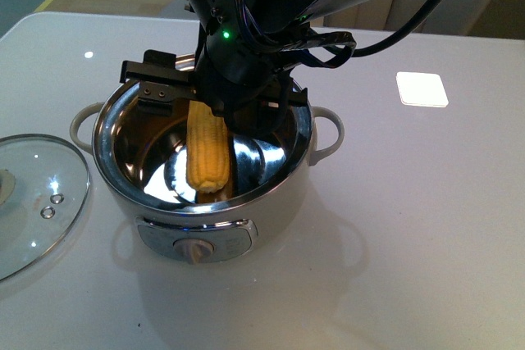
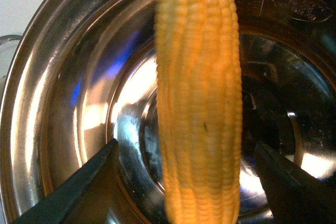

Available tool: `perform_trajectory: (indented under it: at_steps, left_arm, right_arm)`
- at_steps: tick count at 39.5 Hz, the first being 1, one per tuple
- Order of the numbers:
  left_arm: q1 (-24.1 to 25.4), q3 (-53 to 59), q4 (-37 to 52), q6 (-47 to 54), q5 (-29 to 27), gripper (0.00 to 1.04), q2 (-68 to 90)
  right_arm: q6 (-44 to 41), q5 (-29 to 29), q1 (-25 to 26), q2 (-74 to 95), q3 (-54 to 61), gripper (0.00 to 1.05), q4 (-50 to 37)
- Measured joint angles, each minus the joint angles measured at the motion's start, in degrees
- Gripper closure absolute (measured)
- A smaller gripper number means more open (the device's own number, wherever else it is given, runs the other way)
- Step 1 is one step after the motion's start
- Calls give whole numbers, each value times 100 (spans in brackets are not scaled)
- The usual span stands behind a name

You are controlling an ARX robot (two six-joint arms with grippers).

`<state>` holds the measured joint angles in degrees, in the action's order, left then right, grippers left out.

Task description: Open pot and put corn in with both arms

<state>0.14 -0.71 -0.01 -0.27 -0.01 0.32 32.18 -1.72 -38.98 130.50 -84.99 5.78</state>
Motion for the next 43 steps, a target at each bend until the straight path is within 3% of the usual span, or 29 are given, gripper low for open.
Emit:
perform_trajectory:
  at_steps: [5, 21, 31, 38, 39, 41, 43]
  left_arm:
    - [0, 0, 0, 0, 0, 7, 0]
    - [0, 0, 0, 0, 0, 7, 0]
    - [0, 0, 0, 0, 0, 7, 0]
    - [0, 0, 0, 0, 2, 7, 0]
    - [0, 0, 0, 0, 4, 7, 0]
    - [0, 0, 0, 0, 2, 7, 0]
    - [0, 0, 0, 0, -2, 7, 0]
  right_arm:
    - [22, -17, 13, -35, 107, 7, -87]
    - [116, -195, 691, -2013, 1766, 9, -1040]
    - [-400, -780, 1902, -4811, 3805, 9, -1169]
    - [-450, -831, 2299, -5687, 4192, 9, -1027]
    - [-656, -951, 2295, -5678, 4304, 11, -1338]
    - [-1504, -1226, 2339, -5678, 4992, 23, -3095]
    - [-2192, -1196, 2446, -5764, 5595, 33, -4240]
